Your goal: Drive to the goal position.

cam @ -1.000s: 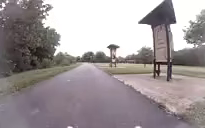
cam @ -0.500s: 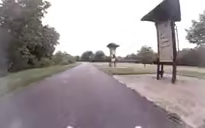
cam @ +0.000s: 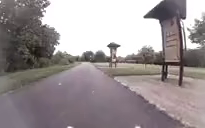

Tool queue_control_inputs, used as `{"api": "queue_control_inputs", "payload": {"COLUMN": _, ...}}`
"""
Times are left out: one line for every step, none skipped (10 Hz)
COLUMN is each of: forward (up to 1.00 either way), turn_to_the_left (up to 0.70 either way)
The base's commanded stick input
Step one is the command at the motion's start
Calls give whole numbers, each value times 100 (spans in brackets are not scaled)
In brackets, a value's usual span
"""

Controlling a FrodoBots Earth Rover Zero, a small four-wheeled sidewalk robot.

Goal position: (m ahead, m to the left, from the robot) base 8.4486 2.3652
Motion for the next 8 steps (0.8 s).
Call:
{"api": "queue_control_inputs", "payload": {"forward": 70, "turn_to_the_left": 9}}
{"api": "queue_control_inputs", "payload": {"forward": 70, "turn_to_the_left": 14}}
{"api": "queue_control_inputs", "payload": {"forward": 70, "turn_to_the_left": 14}}
{"api": "queue_control_inputs", "payload": {"forward": 70, "turn_to_the_left": 14}}
{"api": "queue_control_inputs", "payload": {"forward": 70, "turn_to_the_left": 10}}
{"api": "queue_control_inputs", "payload": {"forward": 70, "turn_to_the_left": 3}}
{"api": "queue_control_inputs", "payload": {"forward": 70, "turn_to_the_left": 0}}
{"api": "queue_control_inputs", "payload": {"forward": 70, "turn_to_the_left": 0}}
